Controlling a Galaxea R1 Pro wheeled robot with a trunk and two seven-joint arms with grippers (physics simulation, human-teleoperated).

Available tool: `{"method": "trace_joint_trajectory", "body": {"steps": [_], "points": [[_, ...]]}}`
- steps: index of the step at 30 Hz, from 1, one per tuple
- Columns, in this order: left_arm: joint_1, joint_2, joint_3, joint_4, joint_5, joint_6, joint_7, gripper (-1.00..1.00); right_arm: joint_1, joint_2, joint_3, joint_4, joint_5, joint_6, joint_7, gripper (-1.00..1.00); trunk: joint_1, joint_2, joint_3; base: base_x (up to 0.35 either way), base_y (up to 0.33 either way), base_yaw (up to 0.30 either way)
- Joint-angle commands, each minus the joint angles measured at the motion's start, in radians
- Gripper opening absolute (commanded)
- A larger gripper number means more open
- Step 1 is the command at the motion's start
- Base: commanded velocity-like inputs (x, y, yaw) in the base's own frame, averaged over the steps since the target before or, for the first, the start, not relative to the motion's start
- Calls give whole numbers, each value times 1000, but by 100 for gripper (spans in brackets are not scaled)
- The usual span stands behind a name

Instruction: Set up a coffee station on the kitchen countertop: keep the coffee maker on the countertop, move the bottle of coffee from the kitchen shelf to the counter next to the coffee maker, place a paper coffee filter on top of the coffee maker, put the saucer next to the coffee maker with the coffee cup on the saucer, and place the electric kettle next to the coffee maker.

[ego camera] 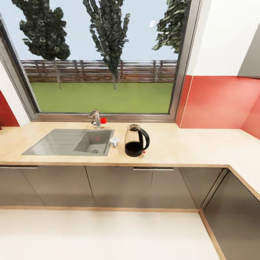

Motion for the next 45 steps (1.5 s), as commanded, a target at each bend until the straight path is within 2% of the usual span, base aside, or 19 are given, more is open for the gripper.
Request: {"method": "trace_joint_trajectory", "body": {"steps": [1, 9, 11, 14, 16, 20, 29, 40, 42, 45], "points": [[-1, 0, 9, 1, -7, -3, -8, 100, 0, 0, 9, -1, -8, 0, -3, 100, 1, -2, -2, 0, 0, 279], [-1, -1, 10, 1, -6, 4, -2, 100, 0, 0, 9, 0, -8, 0, -3, 100, 1, -2, -2, 0, 0, 279], [-1, 0, 21, 1, -3, 27, 13, 100, 0, 0, 9, 0, -7, 0, -3, 100, 1, -2, -2, 0, 0, 279], [-1, 0, 53, 1, 8, 79, 67, 100, 0, 0, 9, 0, -7, 0, -3, 100, 1, -2, -2, 0, 0, 279], [-1, 0, 71, 3, 12, 107, 125, 100, 0, 0, 9, 0, -7, 0, -3, 100, 1, -2, -2, 0, 0, 279], [-1, 6, 82, 20, 16, 123, 190, 100, 0, -1, 9, 0, -7, 0, -4, 100, 1, -2, -2, 0, 0, 279], [5, 25, 82, 28, 20, 122, 216, 100, 0, -5, 8, -2, -10, 0, -4, 100, 1, -2, -2, 0, 0, 109], [7, 20, 79, 27, 20, 116, 214, 100, 0, -9, 8, -5, -9, -8, -5, 100, 1, -2, -3, 0, 0, 1], [7, 17, 76, 26, 17, 115, 214, 100, 0, -14, 8, -29, -9, -40, -6, 100, 1, -2, -3, 0, 0, 0], [7, 17, 71, 25, 12, 114, 214, 100, 0, -21, 6, -118, -8, -140, -6, 100, 1, -2, -3, 0, 0, 0]]}}
